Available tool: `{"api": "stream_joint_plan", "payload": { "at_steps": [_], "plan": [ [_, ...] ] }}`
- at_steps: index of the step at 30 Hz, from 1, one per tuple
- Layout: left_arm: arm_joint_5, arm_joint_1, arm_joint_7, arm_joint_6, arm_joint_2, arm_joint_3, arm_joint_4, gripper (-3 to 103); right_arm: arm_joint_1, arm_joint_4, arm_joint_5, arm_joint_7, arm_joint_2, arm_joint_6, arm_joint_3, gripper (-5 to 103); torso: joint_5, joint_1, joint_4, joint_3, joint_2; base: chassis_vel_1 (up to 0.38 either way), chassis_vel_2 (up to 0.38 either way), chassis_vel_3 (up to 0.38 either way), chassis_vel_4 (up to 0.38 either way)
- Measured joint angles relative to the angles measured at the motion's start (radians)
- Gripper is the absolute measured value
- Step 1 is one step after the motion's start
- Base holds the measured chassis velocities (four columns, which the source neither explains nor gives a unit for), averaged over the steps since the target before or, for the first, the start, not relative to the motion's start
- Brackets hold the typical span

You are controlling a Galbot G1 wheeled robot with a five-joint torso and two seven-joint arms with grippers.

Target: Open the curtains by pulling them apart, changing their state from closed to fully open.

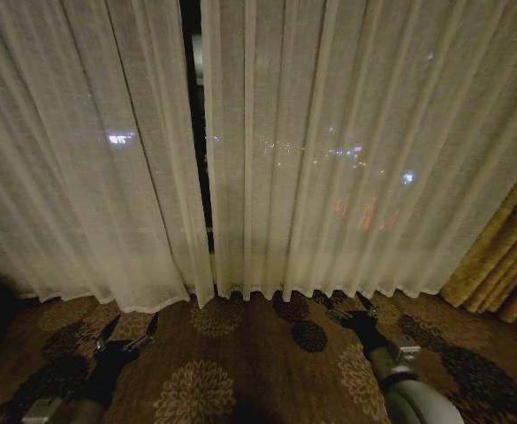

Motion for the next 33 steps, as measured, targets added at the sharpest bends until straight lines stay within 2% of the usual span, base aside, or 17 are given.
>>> {"api": "stream_joint_plan", "payload": {
  "at_steps": [7,15,33],
  "plan": [
    [0.000,0.001,0.001,-0.001,-0.002,0.000,-0.003,100,-0.002,0.001,-0.001,0.000,-0.001,0.001,0.001,100,0.0000,0.000,0.0000,0.000,0.000,-0.012,0.037,0.014,-0.038],
    [0.001,0.004,0.002,-0.004,-0.004,0.001,-0.004,100,-0.002,0.002,-0.001,0.000,-0.002,0.001,0.002,100,-0.0002,0.000,0.0000,0.000,0.000,-0.071,0.253,0.064,-0.238],
    [0.001,0.022,0.005,-0.030,-0.007,0.000,-0.002,100,-0.001,-0.001,0.000,-0.011,0.000,0.003,-0.001,100,0.0002,0.000,0.0001,0.000,0.000,-0.160,0.463,0.163,-0.471]
  ]
}}
